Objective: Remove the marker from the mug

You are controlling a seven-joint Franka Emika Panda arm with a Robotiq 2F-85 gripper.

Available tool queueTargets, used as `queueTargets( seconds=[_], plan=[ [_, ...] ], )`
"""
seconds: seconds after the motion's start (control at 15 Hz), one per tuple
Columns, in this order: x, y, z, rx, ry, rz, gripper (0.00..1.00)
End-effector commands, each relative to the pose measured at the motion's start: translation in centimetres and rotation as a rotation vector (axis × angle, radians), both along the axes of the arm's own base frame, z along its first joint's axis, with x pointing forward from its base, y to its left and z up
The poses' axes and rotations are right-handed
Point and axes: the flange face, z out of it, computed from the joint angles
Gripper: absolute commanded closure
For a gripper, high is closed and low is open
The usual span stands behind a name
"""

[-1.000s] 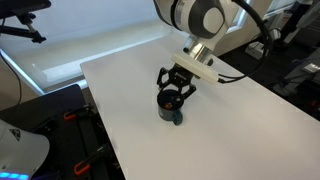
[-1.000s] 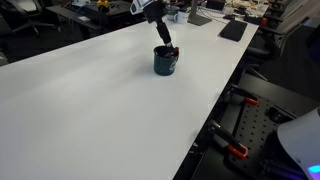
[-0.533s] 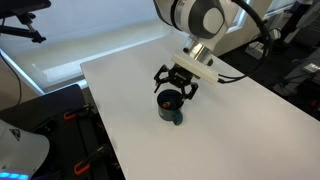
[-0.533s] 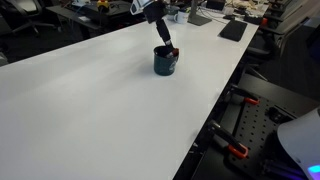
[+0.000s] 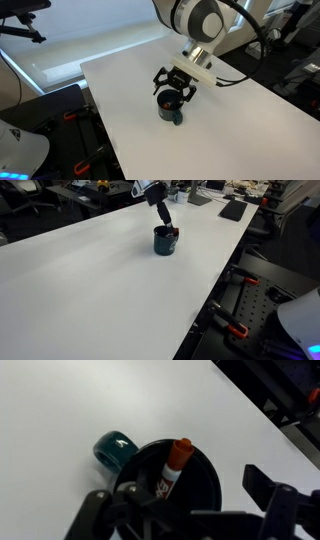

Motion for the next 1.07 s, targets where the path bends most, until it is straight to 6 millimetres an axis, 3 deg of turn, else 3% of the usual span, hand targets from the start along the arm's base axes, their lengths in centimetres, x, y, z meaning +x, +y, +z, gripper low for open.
queueTargets(
  seconds=[0.0, 0.07, 0.13, 0.2, 0.47, 0.53, 0.67, 0.73, 1.0],
  plan=[
    [-0.6, -0.3, -0.3, -0.005, 0.025, -0.047, 0.05],
    [-0.7, -0.4, -0.5, -0.005, 0.027, -0.052, 0.04],
    [-0.8, -0.5, -0.6, -0.005, 0.030, -0.058, 0.11],
    [-0.9, -0.6, -0.7, -0.007, 0.032, -0.064, 0.29],
    [-1.0, -0.8, -0.9, -0.007, 0.038, -0.073, 0.57],
    [-1.0, -0.8, -0.9, -0.006, 0.037, -0.073, 0.56],
    [-1.0, -0.8, -0.7, -0.016, 0.037, -0.072, 0.27],
    [-0.9, -0.8, -0.3, -0.023, 0.029, -0.072, 0.25],
    [-0.8, -1.0, 0.8, -0.063, 0.012, -0.097, 0.01]
  ],
)
